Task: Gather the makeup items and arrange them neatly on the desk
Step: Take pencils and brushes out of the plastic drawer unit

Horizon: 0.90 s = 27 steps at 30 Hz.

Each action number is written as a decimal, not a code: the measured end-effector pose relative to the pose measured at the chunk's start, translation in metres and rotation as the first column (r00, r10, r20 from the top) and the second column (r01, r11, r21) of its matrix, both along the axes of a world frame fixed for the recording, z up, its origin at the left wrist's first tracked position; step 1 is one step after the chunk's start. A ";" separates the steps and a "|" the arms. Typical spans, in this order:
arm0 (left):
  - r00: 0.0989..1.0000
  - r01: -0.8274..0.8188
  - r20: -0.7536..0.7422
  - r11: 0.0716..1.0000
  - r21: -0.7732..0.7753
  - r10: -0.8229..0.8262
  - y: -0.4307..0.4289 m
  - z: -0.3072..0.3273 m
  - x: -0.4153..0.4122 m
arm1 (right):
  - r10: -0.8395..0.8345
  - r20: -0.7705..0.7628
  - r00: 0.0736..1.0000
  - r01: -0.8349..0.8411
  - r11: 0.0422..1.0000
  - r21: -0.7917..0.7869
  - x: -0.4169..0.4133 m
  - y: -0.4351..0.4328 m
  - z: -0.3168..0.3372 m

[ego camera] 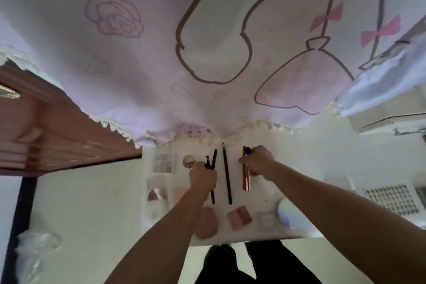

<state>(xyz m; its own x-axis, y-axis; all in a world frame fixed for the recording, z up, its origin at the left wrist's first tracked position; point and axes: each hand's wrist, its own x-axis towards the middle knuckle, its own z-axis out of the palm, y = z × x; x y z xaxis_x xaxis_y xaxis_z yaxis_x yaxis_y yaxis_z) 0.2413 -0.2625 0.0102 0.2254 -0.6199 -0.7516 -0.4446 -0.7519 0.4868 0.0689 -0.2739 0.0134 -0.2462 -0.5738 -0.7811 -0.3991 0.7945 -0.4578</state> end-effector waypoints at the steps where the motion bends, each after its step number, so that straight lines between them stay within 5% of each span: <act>1: 0.999 0.026 0.028 1.000 -0.008 -0.026 -0.002 -0.002 -0.003 | 0.051 -0.022 0.998 -0.051 0.999 0.001 0.002 -0.005 -0.002; 11: 0.889 0.341 0.317 0.940 0.025 -0.331 -0.011 -0.009 -0.012 | 0.400 -0.224 0.889 -0.412 0.911 -0.006 0.003 -0.035 -0.007; 27: 0.778 0.537 0.440 0.838 -0.097 -0.448 0.006 0.004 0.012 | 0.470 -0.455 0.756 -0.531 0.847 -0.007 -0.017 -0.006 -0.007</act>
